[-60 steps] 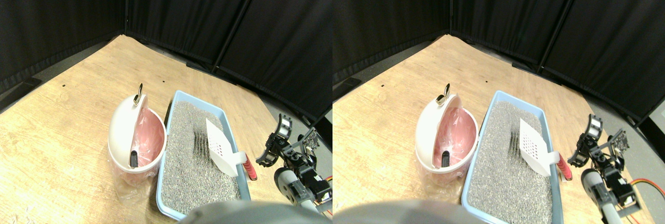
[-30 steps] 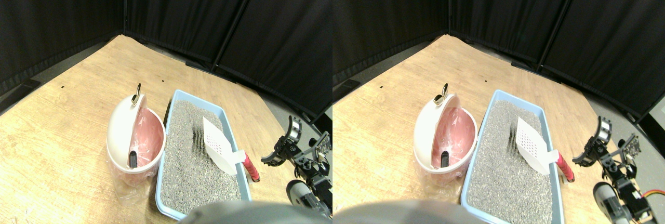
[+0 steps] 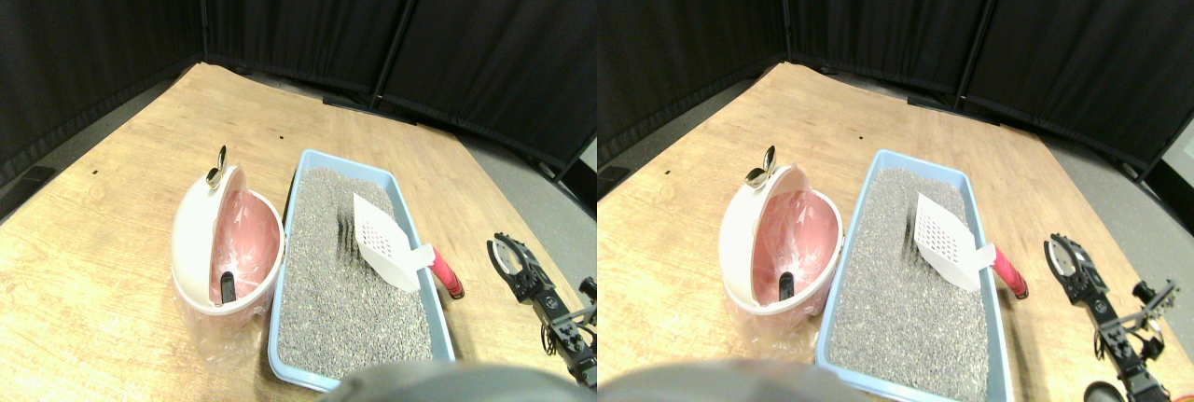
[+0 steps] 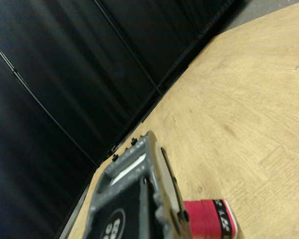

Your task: Scoop (unimanual)

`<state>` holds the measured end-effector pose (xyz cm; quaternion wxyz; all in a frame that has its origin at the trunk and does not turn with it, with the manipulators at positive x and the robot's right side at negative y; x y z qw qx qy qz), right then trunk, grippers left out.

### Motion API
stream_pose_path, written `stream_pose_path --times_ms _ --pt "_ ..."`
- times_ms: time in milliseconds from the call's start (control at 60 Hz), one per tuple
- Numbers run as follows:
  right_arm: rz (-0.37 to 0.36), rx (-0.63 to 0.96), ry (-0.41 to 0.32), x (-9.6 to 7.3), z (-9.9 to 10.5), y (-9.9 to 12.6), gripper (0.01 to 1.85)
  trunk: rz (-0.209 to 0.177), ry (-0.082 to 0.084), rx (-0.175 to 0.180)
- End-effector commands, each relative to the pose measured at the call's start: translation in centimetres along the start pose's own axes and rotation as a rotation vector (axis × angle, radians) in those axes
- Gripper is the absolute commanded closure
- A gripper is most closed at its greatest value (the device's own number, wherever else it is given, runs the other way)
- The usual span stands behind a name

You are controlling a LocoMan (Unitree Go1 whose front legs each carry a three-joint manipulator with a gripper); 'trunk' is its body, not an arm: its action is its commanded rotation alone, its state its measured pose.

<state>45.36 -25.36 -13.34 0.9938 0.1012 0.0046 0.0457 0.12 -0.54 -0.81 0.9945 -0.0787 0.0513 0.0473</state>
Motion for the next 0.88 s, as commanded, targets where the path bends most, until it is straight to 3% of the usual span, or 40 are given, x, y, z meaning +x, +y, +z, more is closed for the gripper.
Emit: stream_pose_path --times_ms 17,183,417,483,883 --pt "-0.005 -0.017 -0.049 -0.7 0.4 0.4 1.8 -0.027 -0.011 -0.001" --pt "-0.032 -0.042 -0.078 -2.6 0.0 0.3 1.8 -0.059 -0.005 0.035" --pt "-0.02 -0.061 -0.059 -4.5 -0.4 -0.2 1.8 -0.099 0.002 0.078" --pt "-0.059 -0.083 -0.045 -4.8 -0.4 -0.2 1.8 -0.111 0.003 0.087" --pt "-0.006 -0.022 -0.034 -6.2 -1.2 0.0 1.8 -0.119 0.009 0.093"
